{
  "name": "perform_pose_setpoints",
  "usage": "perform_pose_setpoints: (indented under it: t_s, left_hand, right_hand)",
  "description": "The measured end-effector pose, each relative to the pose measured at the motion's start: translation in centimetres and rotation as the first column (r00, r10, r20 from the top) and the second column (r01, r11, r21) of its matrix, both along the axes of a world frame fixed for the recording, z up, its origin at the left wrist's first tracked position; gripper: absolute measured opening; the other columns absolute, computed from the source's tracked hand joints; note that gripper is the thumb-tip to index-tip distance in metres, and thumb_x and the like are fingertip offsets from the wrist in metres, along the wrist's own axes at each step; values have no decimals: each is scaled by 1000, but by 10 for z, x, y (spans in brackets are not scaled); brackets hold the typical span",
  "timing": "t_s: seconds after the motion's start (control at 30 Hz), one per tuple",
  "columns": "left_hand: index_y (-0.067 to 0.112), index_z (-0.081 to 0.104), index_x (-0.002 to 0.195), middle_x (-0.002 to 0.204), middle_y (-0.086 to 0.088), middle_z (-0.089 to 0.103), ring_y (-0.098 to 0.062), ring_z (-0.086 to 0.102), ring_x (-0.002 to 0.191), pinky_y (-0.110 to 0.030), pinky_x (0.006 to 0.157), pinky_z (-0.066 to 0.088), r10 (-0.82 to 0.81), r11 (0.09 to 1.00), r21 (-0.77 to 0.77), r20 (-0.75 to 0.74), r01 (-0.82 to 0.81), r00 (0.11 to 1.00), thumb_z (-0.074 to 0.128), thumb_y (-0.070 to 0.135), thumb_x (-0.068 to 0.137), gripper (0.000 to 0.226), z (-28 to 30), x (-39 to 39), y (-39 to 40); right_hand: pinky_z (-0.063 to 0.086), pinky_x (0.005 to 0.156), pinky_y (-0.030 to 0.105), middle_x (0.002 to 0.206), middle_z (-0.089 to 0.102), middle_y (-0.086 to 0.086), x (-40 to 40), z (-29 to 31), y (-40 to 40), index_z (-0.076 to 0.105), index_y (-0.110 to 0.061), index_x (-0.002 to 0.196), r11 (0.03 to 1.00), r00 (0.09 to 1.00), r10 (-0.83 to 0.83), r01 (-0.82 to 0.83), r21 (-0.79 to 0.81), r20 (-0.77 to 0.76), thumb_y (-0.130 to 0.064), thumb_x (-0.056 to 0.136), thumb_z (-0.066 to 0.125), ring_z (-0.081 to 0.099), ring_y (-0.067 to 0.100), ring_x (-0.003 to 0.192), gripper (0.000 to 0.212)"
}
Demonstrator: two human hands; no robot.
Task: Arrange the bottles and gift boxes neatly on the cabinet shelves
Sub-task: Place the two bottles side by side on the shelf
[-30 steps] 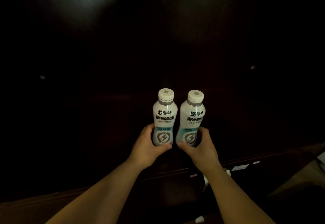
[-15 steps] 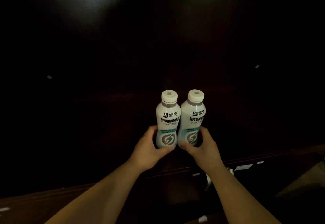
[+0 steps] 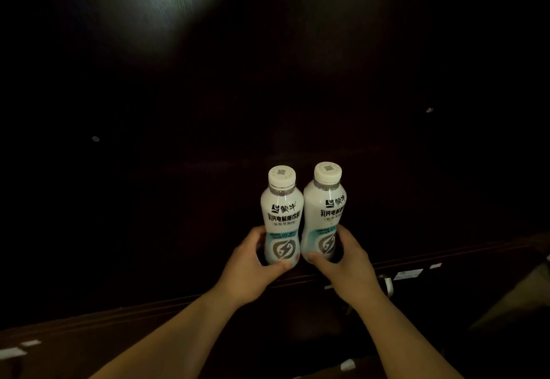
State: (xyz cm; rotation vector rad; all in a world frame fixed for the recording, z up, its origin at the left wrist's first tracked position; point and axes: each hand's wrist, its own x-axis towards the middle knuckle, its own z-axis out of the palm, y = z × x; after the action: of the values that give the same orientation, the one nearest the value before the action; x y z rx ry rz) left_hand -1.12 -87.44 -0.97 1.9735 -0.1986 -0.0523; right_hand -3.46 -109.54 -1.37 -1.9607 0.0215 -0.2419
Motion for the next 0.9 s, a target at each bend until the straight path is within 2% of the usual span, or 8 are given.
perform_pose_setpoints:
  t_s: [0.2,0.3,0.37,0.47,0.53,0.63,0.77,0.9]
  left_hand:
    - [40,46,137,130,23,61,15,53,117,-21,100,48,-10,1000,30,5,9,1000,85,54,62,85,1,-4,-1]
    - [34,42,145,138,19,55,5,52,125,-26,105,47,-13,999,43,14,12,1000,87,53,61,97,2,-5,0]
    - [33,38,148,143,18,49,0,48,129,-19,101,43,-4,999,48,16,3,1000,87,56,61,102,2,-6,1]
    - [34,40,146,141,18,49,1,47,125,-6,89,37,-5,997,74,25,3,1000,83,59,65,95,1,-6,3]
    - [32,44,143,139,17,53,1,50,123,-7,88,38,-4,996,93,30,2,1000,83,55,68,88,1,-6,3]
    - [32,47,141,137,18,56,5,52,121,-8,90,40,-6,996,90,26,4,1000,85,50,71,81,1,-5,3]
    - [43,44,133,127,28,51,17,46,111,0,81,38,4,995,102,19,-6,1000,86,48,72,74,1,-5,3]
    - [35,48,140,134,21,56,5,52,121,-9,91,40,0,996,89,25,-2,1000,86,47,72,79,1,-4,3]
  right_hand:
    - [46,90,20,126,59,-21,-4,1,0,40,-59,129,1000,1000,16,-16,11,17,-37,77,81,54,-11,112,69]
    - [42,86,15,129,50,-29,-6,2,0,34,-63,132,1000,1000,13,-14,13,19,-45,70,84,46,-18,114,81]
    - [38,80,11,130,43,-32,-5,2,-1,32,-57,137,999,1000,-8,8,31,15,-49,67,85,38,-28,112,88]
    - [39,72,5,125,47,-30,-5,0,-2,35,-51,136,1000,1000,-18,18,9,-11,-51,70,84,37,-33,106,83]
    - [41,76,5,122,51,-29,-6,-1,-2,36,-55,130,1000,1000,-12,11,-19,-14,-51,71,82,45,-25,108,75]
    - [44,91,21,126,55,-22,-5,-2,-2,37,-56,128,999,1000,-12,12,-37,-4,-50,73,81,51,-6,116,71]
    - [42,85,16,124,56,-23,-6,-2,-1,37,-58,126,999,1000,-20,20,-42,-4,-52,71,81,52,-8,114,70]
    - [42,78,12,123,56,-23,-4,-2,0,39,-58,125,999,999,-45,45,-30,-1,-53,69,82,52,-10,111,71]
